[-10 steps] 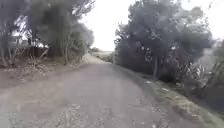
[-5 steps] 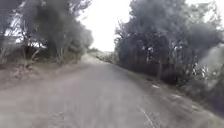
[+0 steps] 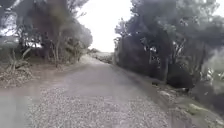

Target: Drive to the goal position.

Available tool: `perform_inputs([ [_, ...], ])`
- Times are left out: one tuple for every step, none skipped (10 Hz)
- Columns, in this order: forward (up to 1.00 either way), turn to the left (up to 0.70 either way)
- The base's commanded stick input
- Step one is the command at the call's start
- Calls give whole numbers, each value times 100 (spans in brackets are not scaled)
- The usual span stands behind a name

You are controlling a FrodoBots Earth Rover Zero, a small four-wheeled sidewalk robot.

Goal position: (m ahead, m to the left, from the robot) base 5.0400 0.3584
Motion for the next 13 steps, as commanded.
perform_inputs([
  [100, 0],
  [100, 0],
  [100, 0],
  [100, 0],
  [100, 0],
  [100, 0],
  [100, 0],
  [100, 0],
  [100, 0],
  [100, 0],
  [100, 0],
  [100, 0],
  [100, 0],
])
